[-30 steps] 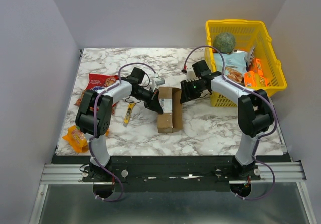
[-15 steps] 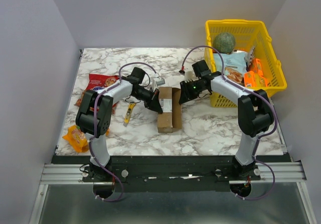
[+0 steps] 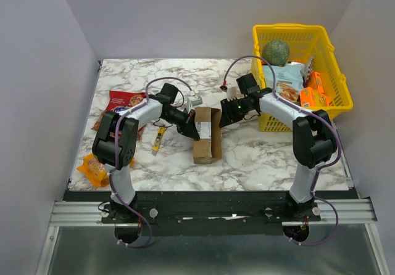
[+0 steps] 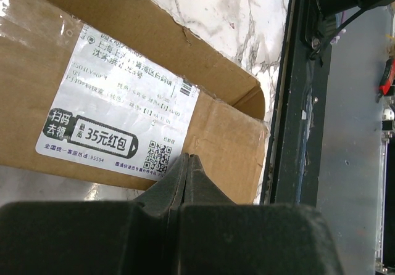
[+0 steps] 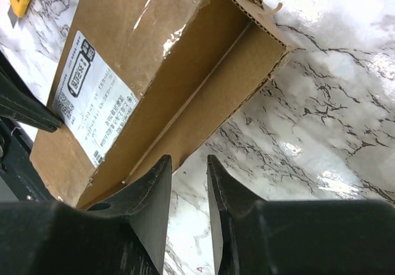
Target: Unpack the express box
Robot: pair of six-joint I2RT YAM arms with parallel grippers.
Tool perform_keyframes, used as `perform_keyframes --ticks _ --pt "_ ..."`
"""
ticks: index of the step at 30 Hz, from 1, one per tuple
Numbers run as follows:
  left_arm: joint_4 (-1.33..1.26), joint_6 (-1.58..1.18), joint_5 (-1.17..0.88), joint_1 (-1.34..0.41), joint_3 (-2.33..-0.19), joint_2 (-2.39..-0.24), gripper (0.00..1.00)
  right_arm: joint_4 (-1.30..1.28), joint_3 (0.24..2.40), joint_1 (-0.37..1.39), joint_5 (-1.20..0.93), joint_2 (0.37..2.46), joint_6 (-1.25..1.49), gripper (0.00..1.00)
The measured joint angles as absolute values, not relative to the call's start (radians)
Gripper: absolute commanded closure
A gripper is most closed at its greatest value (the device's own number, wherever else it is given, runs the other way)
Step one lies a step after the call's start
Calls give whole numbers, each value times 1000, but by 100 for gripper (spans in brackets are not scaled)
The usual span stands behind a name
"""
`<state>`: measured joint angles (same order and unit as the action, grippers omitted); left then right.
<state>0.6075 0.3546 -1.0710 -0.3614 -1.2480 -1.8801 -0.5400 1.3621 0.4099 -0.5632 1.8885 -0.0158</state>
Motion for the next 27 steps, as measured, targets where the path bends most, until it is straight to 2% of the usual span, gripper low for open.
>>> perform_keyframes --ticks 8,12,17,22,27 --pt "608 355 -1070 -361 -1246 -1877 100 -540 1364 411 -563 1893 -16 63" --pt "607 358 -1070 -360 -1241 -1873 100 -541 1399 412 -590 1920 -17 69" --pt "608 359 -1076 -358 -1226 -1867 100 -541 1424 413 -600 1939 -16 70" --pt "609 359 -1078 -357 -1228 -1867 100 -544 1431 414 -612 1945 -19 62" --pt "637 359 -1076 -354 -1244 -1872 100 -539 1450 441 -561 1965 -27 61"
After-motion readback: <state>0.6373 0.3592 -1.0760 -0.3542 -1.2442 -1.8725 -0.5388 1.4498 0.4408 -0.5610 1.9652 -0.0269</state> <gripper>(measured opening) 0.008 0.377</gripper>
